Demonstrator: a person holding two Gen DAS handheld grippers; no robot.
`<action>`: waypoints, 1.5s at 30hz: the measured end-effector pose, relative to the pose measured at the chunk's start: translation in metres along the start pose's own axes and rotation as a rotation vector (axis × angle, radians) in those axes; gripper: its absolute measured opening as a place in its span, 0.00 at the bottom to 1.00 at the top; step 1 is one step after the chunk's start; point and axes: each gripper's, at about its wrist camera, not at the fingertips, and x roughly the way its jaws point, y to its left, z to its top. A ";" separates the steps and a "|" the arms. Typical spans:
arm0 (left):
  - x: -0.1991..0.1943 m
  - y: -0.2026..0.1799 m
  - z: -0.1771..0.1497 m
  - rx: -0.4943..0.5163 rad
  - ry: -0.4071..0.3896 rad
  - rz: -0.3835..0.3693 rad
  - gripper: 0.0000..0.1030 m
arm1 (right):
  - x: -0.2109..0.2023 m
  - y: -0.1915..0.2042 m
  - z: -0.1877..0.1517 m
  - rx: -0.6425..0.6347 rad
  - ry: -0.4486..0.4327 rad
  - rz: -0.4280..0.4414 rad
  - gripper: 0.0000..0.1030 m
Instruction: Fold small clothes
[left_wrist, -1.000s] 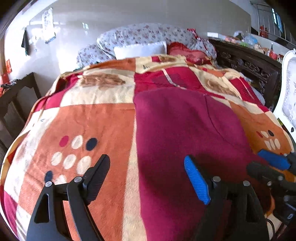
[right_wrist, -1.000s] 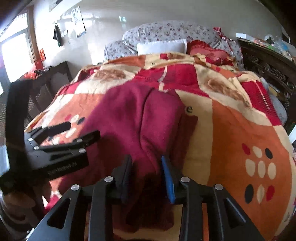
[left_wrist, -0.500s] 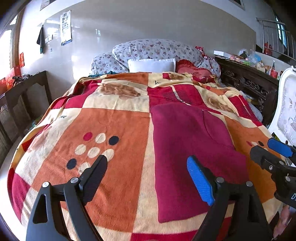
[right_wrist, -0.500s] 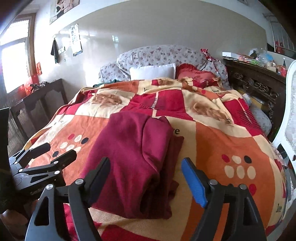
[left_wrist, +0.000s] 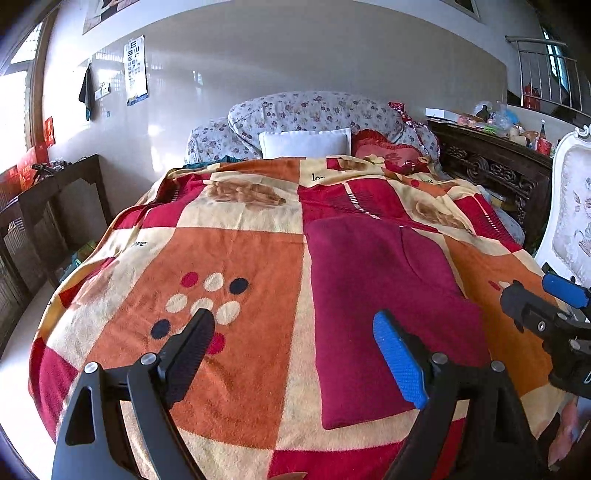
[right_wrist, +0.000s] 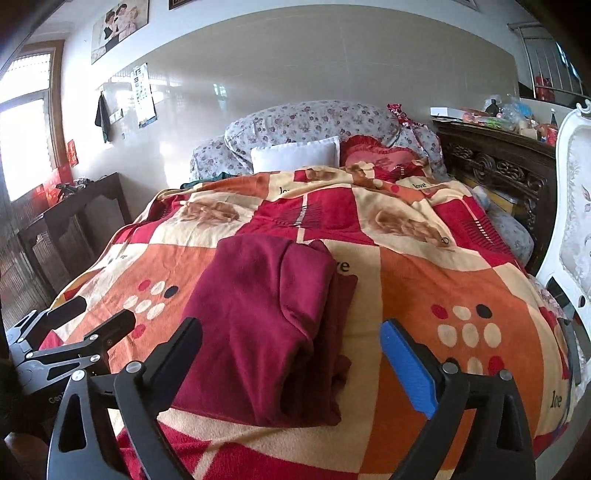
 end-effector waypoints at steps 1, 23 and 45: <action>0.001 0.000 0.000 0.003 -0.003 0.001 0.85 | 0.000 0.000 -0.001 0.000 0.000 0.000 0.98; 0.001 0.001 -0.001 0.004 0.003 0.005 0.85 | 0.009 -0.002 -0.002 0.010 0.037 -0.004 1.00; 0.007 0.002 -0.006 0.004 0.010 0.000 0.85 | 0.020 0.000 -0.005 0.000 0.066 0.005 1.00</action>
